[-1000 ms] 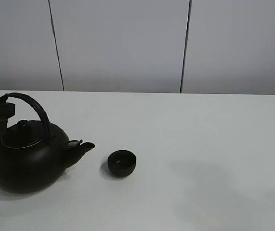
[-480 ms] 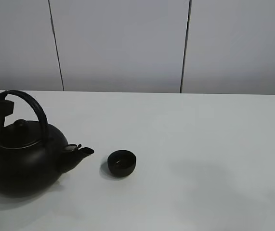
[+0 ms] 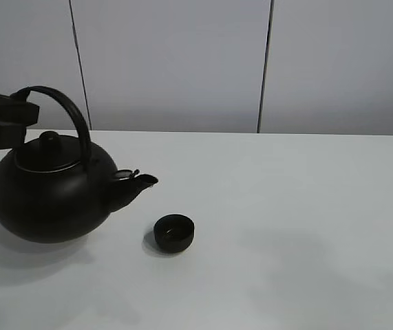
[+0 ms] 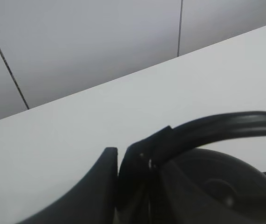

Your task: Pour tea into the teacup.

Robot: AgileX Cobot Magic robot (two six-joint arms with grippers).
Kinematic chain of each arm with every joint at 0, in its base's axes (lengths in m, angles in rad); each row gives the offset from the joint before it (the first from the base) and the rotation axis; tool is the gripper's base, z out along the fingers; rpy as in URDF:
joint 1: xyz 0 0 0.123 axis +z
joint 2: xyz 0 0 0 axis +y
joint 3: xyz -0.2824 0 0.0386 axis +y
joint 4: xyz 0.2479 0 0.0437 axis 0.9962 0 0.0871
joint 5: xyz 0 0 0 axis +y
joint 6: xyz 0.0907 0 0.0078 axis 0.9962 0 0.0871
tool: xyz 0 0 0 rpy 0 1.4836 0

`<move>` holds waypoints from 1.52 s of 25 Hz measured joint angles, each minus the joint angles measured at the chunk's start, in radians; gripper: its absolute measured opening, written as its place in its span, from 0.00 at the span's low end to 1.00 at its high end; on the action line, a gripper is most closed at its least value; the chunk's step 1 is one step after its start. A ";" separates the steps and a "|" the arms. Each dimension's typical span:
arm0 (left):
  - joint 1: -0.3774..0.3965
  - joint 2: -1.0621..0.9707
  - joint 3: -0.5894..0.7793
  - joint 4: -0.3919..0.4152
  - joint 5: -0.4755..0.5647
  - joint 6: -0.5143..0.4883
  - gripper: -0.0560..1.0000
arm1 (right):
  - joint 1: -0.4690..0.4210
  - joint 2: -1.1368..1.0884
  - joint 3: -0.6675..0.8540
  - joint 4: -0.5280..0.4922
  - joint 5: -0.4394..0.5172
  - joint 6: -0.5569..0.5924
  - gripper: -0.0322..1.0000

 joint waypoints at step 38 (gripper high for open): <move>-0.075 0.122 -0.138 -0.046 0.066 0.213 0.19 | 0.000 0.000 0.000 0.000 -0.001 0.000 0.57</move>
